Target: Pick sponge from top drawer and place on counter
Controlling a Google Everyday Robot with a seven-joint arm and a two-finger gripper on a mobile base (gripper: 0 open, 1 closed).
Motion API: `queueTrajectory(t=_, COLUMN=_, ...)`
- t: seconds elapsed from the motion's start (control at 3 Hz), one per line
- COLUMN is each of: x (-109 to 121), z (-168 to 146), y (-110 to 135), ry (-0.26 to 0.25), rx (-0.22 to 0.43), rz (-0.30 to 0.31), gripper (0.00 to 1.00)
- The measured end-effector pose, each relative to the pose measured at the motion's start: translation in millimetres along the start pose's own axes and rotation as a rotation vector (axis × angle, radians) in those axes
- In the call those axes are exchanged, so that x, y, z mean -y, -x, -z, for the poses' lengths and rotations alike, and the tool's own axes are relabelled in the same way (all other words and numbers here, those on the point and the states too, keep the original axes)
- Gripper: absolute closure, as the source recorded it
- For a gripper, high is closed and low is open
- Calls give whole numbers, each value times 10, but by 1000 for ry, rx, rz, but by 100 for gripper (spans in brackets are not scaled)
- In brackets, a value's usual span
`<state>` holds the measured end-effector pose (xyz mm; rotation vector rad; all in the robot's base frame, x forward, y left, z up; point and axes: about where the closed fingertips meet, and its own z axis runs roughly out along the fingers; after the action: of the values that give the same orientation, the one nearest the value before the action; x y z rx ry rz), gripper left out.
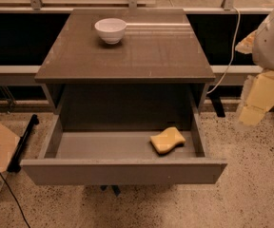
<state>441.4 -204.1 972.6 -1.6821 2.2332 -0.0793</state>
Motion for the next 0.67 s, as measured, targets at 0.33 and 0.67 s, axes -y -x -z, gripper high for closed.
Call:
queueTrajectory(t=0.33, x=-49, z=-201, y=133, ry=-8, rx=34, rz=-29, gripper=0)
queueTrajectory(t=0.67, x=-22, z=-525, y=252, ry=-7, rx=108, rz=-58, gripper=0)
